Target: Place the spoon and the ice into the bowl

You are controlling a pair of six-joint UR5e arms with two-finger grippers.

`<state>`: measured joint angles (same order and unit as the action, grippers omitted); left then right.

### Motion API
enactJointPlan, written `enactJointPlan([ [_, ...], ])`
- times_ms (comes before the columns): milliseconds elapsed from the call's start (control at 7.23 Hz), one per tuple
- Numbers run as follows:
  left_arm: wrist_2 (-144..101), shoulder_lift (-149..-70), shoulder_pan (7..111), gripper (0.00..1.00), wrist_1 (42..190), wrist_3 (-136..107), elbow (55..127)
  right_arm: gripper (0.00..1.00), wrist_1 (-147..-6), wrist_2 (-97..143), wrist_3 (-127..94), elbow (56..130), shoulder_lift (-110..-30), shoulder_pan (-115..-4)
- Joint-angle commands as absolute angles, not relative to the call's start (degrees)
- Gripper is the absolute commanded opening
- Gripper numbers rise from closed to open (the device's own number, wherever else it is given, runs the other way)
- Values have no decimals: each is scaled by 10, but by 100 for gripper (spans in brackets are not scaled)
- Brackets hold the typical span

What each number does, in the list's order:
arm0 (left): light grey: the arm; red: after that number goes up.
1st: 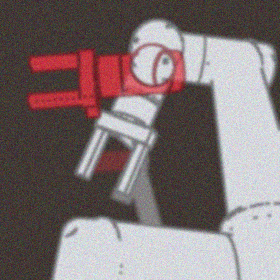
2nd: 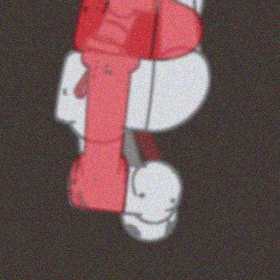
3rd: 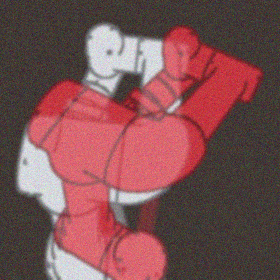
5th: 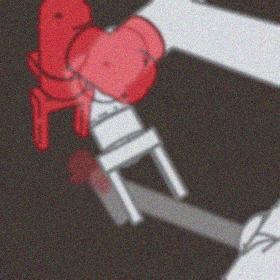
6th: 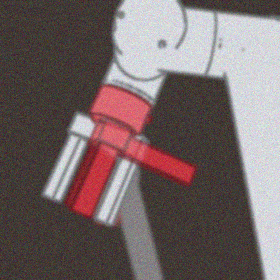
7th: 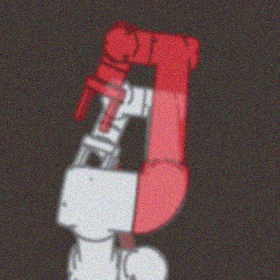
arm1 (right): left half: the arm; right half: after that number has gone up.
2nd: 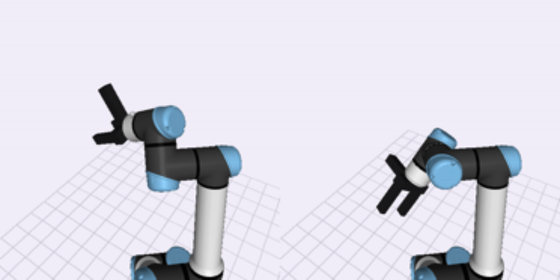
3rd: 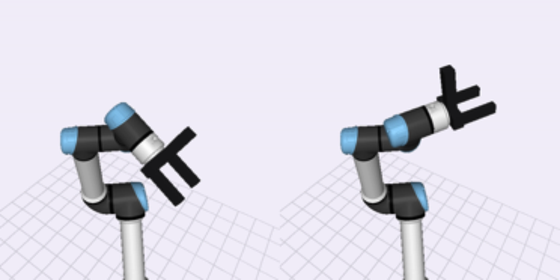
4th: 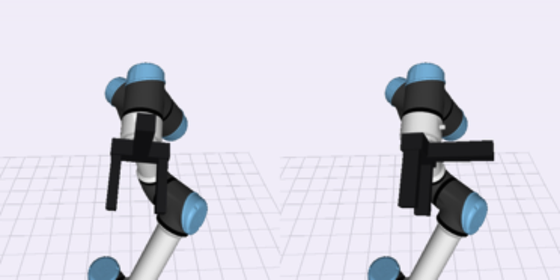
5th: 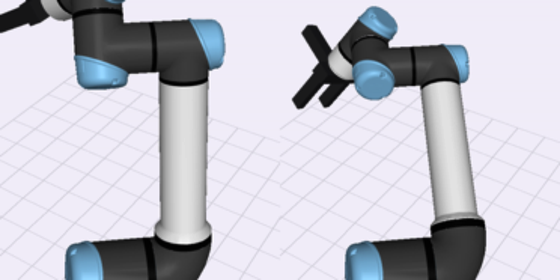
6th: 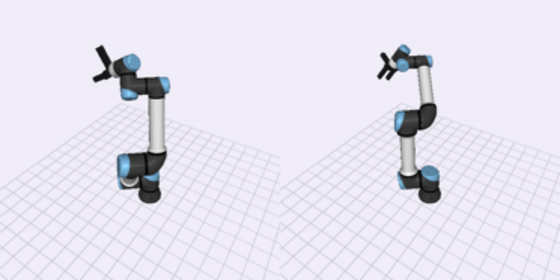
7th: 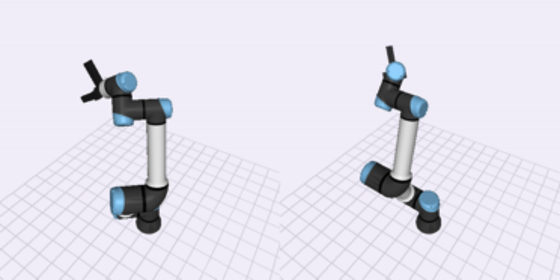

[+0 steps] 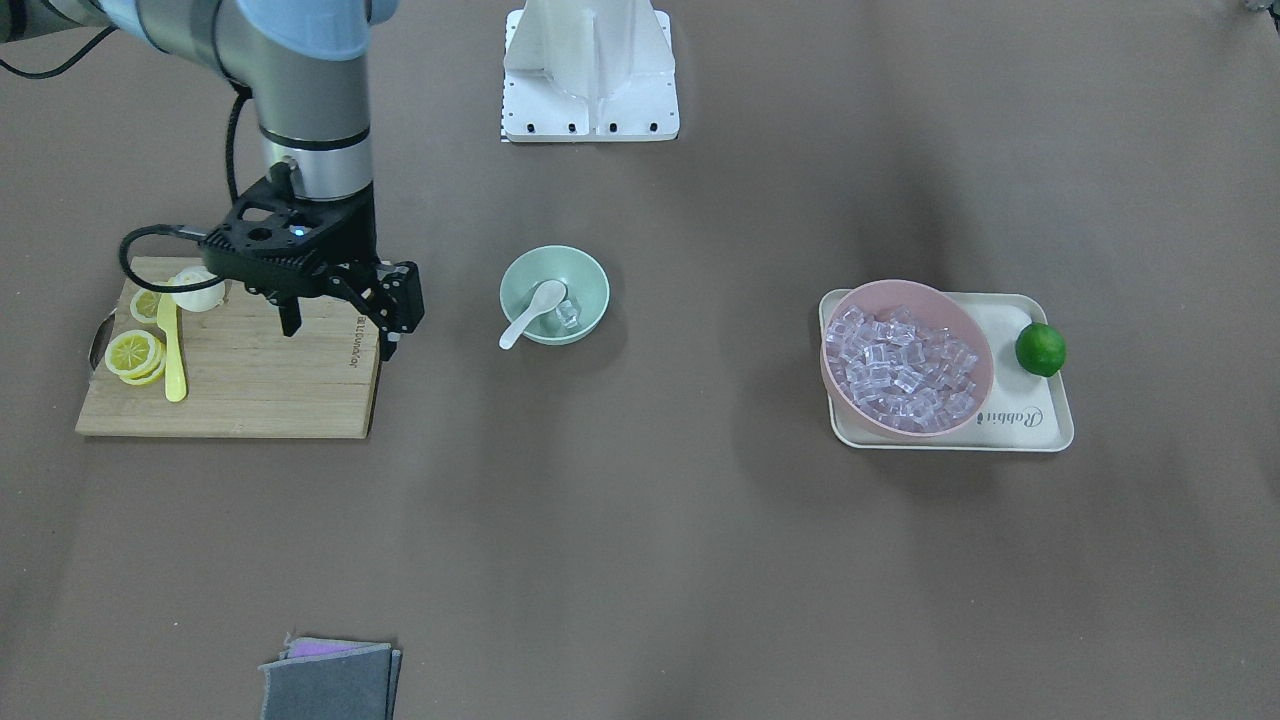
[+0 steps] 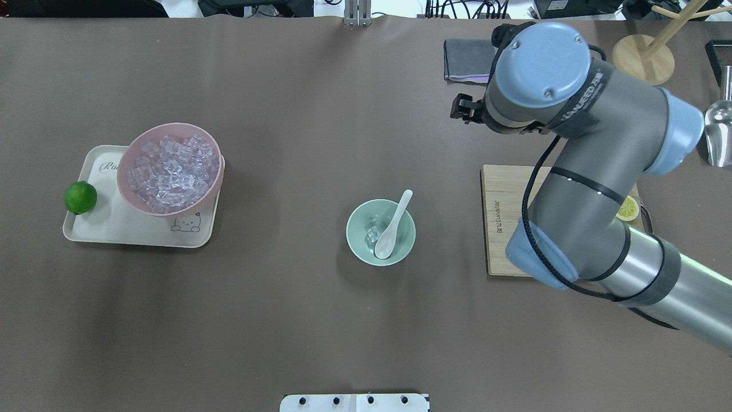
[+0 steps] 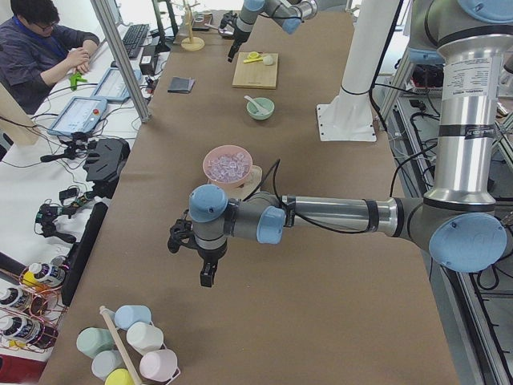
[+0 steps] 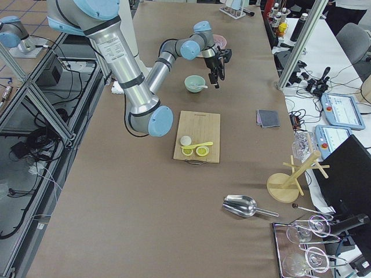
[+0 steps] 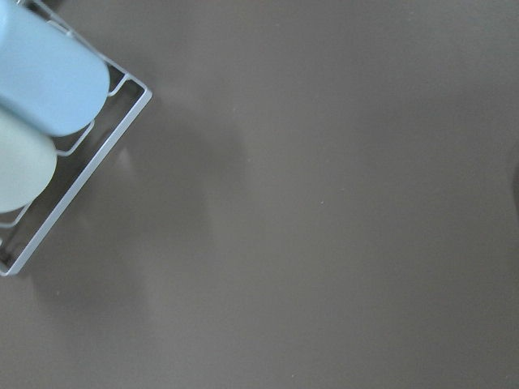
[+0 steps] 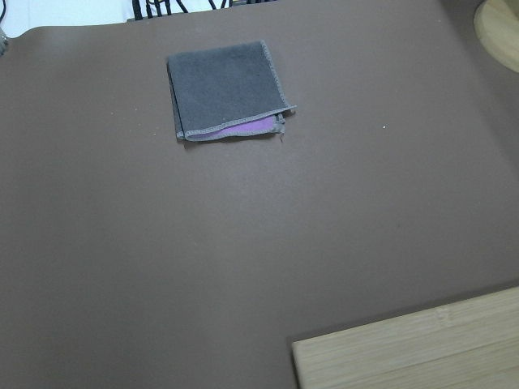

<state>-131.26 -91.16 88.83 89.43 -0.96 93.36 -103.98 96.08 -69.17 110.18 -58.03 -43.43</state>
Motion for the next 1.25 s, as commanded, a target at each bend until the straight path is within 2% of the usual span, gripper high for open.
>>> enactJointPlan([
  [0, -1317, -943, 900, 98, 745, -5, 994, 100, -1040, 1073, -505, 1123, -648, -530],
  [138, -1317, -935, 899, 98, 744, -7, 1003, 100, -1029, 1119, -382, 1123, -699, -587],
  [415, -1317, -935, 898, 98, 744, -11, 1001, 100, -889, 1190, -291, 1097, -827, -665],
  [692, -1318, -921, 898, 98, 791, -5, 980, 100, -739, 1291, -169, 1009, -920, -763],
  [969, -1317, -894, 898, 98, 839, -6, 979, 100, -731, 1335, -17, 950, -951, -880],
  [1107, -1317, -893, 898, 98, 839, -6, 979, 100, -776, 1333, 15, 957, -949, -909],
])
